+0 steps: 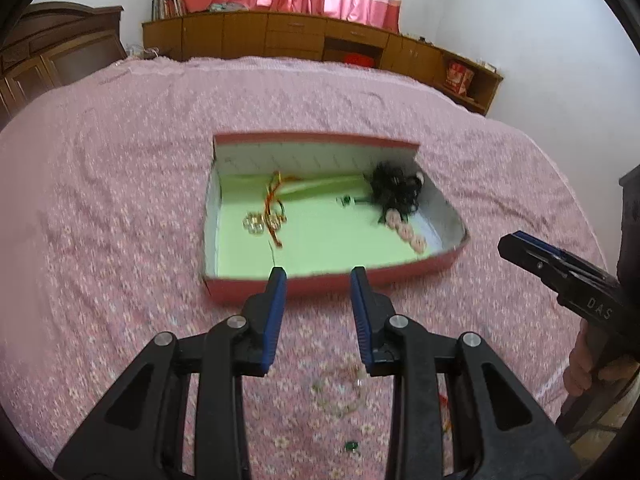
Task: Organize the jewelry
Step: 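Withdraw both open tools from the box toward the remaining jewelry, then grasp the clear bead bracelet with the left tool while the right tool grasps the red cord bracelet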
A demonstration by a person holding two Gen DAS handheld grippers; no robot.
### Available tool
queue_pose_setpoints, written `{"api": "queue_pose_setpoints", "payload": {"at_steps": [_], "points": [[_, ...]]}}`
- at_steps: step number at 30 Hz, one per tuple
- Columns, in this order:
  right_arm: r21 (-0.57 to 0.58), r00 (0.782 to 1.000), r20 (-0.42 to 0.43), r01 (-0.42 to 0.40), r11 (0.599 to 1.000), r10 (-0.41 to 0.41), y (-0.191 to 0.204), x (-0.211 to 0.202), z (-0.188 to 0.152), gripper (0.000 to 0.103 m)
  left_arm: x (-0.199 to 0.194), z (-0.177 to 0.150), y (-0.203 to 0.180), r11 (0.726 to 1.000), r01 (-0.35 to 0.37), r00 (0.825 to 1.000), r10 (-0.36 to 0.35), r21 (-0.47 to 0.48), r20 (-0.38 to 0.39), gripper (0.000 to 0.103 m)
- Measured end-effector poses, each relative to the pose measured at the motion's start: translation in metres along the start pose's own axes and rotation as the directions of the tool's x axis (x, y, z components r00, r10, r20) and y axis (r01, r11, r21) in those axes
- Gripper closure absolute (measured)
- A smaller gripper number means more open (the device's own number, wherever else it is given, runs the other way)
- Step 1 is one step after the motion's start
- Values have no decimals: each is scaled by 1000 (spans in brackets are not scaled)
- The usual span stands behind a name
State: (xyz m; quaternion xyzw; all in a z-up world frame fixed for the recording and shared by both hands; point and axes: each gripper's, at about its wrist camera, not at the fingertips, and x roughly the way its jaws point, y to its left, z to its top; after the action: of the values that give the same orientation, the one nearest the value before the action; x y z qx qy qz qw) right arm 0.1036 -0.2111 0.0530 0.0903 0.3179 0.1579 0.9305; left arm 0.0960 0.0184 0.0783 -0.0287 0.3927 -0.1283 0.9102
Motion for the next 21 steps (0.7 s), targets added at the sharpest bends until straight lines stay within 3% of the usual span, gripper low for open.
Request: {"api": "queue_pose_setpoints", "payload": {"at_steps": [21], "points": [[-5,990,-140,12,1000,-13,-5,5,-50,55,32,-53,-2,1000,-9,983,9,0,-186,79]]}}
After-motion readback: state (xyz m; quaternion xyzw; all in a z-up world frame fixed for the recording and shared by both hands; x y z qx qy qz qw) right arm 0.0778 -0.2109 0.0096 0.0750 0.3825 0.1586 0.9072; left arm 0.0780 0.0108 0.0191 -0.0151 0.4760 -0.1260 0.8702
